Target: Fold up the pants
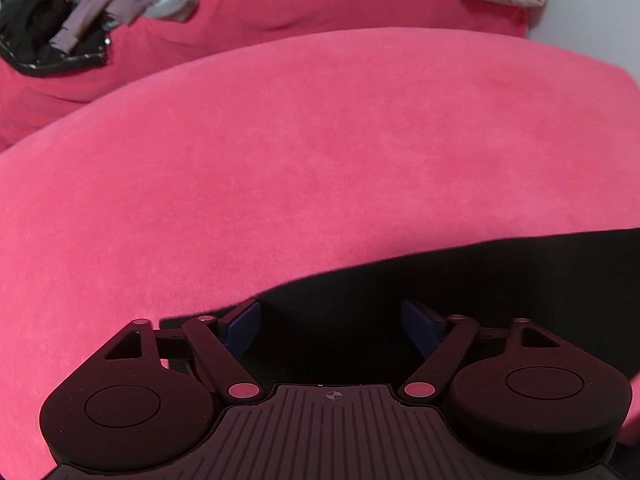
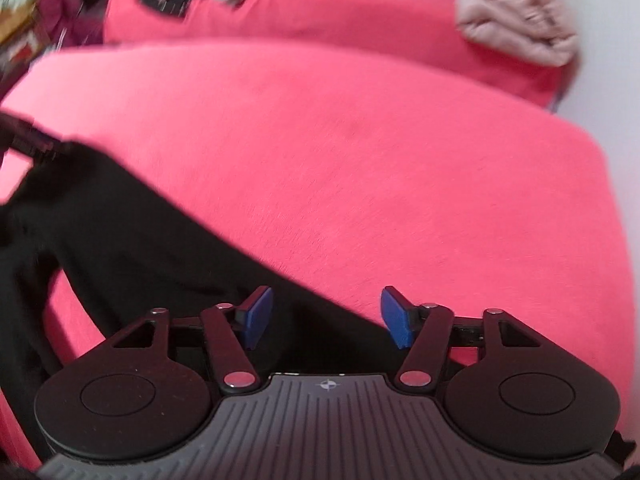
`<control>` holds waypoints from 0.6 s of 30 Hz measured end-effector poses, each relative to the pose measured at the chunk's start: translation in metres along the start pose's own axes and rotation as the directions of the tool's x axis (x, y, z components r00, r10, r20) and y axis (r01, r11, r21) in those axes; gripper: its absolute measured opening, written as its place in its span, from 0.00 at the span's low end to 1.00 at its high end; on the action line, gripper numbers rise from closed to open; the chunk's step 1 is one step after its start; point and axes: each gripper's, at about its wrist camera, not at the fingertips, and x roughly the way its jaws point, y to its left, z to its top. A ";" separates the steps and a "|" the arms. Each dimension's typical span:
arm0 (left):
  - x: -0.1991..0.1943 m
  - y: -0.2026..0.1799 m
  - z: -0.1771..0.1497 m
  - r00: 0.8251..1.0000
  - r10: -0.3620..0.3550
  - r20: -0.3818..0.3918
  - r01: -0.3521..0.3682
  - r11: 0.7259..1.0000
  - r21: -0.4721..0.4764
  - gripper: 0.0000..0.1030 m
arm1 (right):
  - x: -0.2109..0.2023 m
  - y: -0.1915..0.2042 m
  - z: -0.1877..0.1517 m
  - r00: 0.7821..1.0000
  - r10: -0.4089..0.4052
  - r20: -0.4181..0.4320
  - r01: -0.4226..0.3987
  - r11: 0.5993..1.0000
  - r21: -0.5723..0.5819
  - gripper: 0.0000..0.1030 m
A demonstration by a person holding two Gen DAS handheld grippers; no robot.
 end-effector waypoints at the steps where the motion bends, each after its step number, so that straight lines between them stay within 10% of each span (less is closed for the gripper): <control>1: 0.000 0.000 0.002 1.000 0.021 0.001 -0.021 1.000 -0.005 1.00 | 0.007 0.004 -0.003 0.998 -0.059 -0.006 0.058 0.998 -0.036 0.12; 7: 0.002 0.006 -0.003 0.997 0.071 0.008 -0.071 0.997 -0.043 1.00 | 0.011 -0.011 -0.004 0.970 -0.237 0.052 0.223 0.957 0.186 0.13; 13: -0.022 0.005 -0.012 0.996 0.084 0.028 -0.081 0.992 -0.092 1.00 | -0.046 0.014 -0.044 0.974 -0.154 0.166 0.093 0.941 0.326 0.26; 15: -0.031 0.000 -0.023 0.997 0.063 0.034 -0.060 0.995 -0.081 1.00 | -0.043 0.029 -0.056 0.984 -0.146 0.104 0.105 0.939 0.329 0.43; 18: -0.036 -0.006 -0.047 0.995 0.101 0.025 -0.099 0.993 -0.060 1.00 | -0.040 0.043 -0.086 0.985 -0.161 0.062 0.134 0.940 0.315 0.44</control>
